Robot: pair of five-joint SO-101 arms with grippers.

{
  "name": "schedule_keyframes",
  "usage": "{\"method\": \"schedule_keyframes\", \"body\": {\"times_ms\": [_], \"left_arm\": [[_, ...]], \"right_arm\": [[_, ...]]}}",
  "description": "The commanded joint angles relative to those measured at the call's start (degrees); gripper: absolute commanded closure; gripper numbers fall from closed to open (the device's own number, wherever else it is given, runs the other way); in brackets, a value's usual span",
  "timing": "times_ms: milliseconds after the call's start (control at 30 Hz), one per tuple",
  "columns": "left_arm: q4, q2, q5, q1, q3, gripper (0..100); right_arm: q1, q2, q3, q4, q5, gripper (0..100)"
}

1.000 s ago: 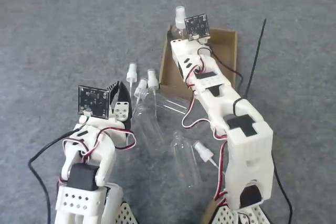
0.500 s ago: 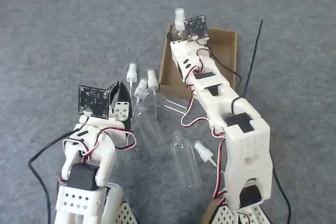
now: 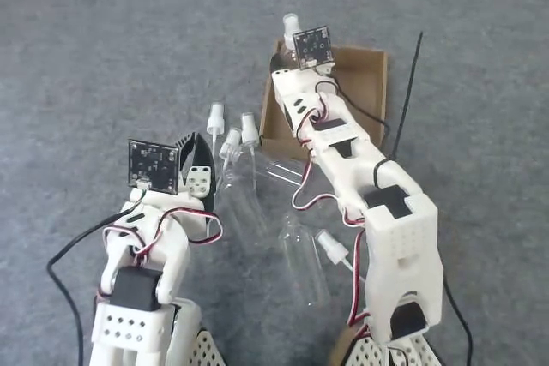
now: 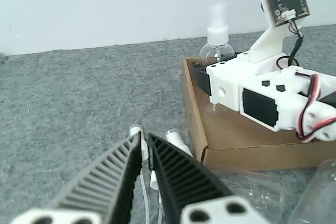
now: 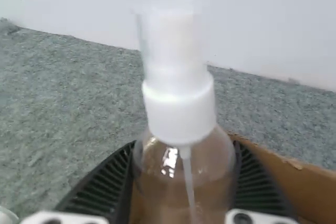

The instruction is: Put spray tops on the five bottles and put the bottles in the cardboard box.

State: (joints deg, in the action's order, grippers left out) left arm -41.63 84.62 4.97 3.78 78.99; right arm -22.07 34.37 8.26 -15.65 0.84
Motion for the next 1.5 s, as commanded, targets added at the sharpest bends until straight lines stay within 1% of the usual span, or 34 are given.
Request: {"method": "schedule_keyframes", "body": {"times_ms": [0,100,267,633,1067,1467], "left_arm": [[1.41,0.97,0.44,0.18,-0.4,99],[1.41,0.97,0.44,0.18,-0.4,99],[1.41,0.88,0.44,0.18,-0.4,99],[1.41,0.7,0.44,0.18,-0.4,99],[1.41,0.7,0.44,0.18,-0.4,99],[1.49,0.7,0.44,0.18,-0.4,99]], "right_arm": [[-0.66,-1.36,-3.34,0.48,-0.09,79.9],[-0.57,-1.63,-3.34,0.48,-0.09,78.9],[-0.57,-1.19,-3.34,0.66,-0.09,71.1],[-0.48,-3.74,-4.04,0.92,-0.09,70.8],[-0.57,-25.01,-3.96,16.84,0.0,70.9],[-0.66,-46.29,-3.96,42.24,0.0,70.9]]}}
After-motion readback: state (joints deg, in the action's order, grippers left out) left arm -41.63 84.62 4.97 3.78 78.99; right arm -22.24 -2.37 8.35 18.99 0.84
